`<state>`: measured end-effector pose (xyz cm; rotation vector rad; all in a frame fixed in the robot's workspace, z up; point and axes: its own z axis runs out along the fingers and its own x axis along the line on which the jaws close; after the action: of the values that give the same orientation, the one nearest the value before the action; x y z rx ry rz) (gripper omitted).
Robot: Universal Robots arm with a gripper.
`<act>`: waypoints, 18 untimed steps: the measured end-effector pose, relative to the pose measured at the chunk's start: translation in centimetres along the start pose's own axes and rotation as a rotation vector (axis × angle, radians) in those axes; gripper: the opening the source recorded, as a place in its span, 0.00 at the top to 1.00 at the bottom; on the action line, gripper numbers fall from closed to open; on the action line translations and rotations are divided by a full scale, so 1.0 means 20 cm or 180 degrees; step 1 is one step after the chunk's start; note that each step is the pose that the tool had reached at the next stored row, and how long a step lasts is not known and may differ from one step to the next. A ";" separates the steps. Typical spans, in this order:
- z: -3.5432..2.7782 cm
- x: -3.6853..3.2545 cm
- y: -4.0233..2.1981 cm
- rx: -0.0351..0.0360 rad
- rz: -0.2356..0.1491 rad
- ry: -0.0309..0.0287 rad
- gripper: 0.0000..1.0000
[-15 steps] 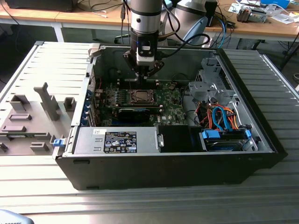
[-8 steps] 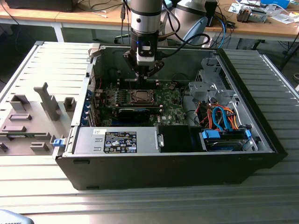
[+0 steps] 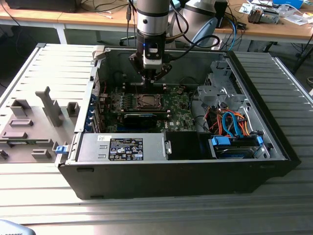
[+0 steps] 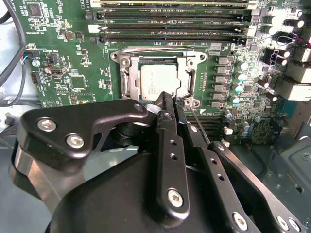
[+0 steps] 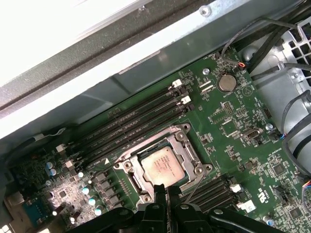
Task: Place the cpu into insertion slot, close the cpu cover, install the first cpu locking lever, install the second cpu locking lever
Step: 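Install the first cpu locking lever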
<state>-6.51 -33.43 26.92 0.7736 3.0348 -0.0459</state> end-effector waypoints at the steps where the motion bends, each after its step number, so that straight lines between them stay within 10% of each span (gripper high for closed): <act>1: 0.000 0.000 0.000 0.0000 -0.0002 0.0000 0.84; 18: 0.000 0.000 0.000 -0.0001 -0.0045 -0.0001 0.84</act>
<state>-6.51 -33.43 26.91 0.7522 3.0400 -0.0458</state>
